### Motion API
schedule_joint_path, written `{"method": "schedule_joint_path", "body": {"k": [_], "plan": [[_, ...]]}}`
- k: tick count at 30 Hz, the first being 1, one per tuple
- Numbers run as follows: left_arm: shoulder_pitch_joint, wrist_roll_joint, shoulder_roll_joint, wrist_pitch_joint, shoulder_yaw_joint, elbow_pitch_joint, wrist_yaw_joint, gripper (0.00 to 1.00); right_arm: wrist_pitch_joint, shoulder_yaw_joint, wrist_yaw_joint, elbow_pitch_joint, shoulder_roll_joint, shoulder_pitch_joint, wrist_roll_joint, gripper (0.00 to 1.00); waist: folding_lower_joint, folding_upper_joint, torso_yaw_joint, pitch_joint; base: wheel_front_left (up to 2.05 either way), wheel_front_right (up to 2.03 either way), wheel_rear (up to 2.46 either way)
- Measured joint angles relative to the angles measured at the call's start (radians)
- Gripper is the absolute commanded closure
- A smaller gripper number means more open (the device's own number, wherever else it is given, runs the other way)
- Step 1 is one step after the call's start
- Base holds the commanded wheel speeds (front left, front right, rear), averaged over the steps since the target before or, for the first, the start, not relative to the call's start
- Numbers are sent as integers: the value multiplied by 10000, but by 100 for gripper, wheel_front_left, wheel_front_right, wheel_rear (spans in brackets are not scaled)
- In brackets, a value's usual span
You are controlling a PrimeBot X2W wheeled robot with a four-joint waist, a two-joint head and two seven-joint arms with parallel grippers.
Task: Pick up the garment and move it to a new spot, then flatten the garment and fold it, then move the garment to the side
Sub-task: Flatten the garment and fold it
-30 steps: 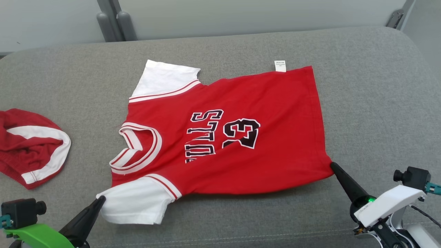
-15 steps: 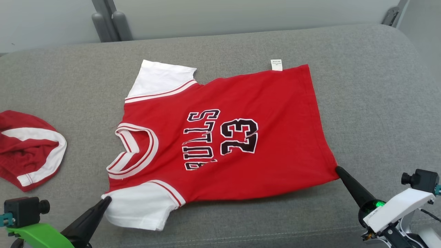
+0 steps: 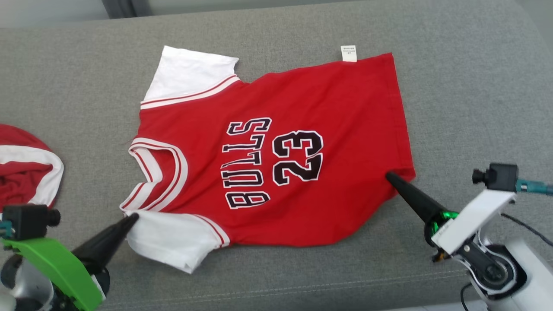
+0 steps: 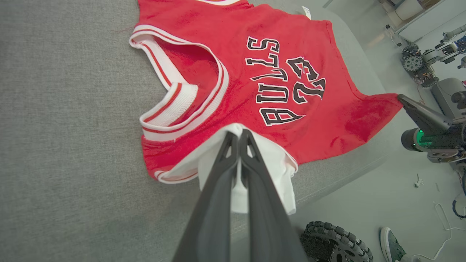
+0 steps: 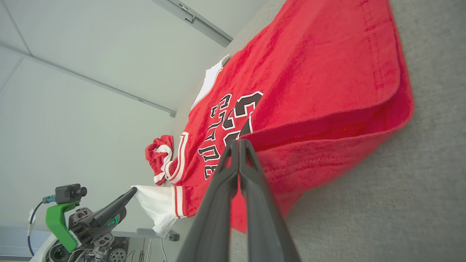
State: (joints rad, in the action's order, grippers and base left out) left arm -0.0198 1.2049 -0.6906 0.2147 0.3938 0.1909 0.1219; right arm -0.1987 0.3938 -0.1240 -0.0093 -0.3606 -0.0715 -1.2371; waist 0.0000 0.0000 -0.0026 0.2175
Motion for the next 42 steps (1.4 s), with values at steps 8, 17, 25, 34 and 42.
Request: {"method": "schedule_joint_path", "body": {"k": [8, 17, 25, 34, 42], "plan": [[-2957, 518, -69, 1216, -75, -974, 8, 100, -798, -36, 337, 861, 679, -3250, -54, 100, 0, 0, -260, 922, 0, 0, 0], [-8188, -337, 138, 533, -1808, -2397, -46, 100, 150, -1367, 1262, 2416, 2637, -8487, -192, 100, 1, 0, -685, 1906, 0, 0, 0], [-10579, -1150, 1185, -1221, -2000, -2894, 10, 100, 2518, -2982, 476, 2840, 2840, -10460, -234, 100, 0, 0, -977, 1979, 0, 0, 0], [-7367, -779, 1992, -1753, -593, -3971, 15, 100, 2052, -1411, 125, 4681, 2330, -7038, 194, 100, 0, 0, -593, 1601, 0, 0, 0], [-4678, 176, 2520, -2585, -125, -4006, 15, 100, 2382, -1597, 69, 5269, 2291, -4726, -221, 100, 0, 0, -457, 1114, 0, 0, 0]]}}
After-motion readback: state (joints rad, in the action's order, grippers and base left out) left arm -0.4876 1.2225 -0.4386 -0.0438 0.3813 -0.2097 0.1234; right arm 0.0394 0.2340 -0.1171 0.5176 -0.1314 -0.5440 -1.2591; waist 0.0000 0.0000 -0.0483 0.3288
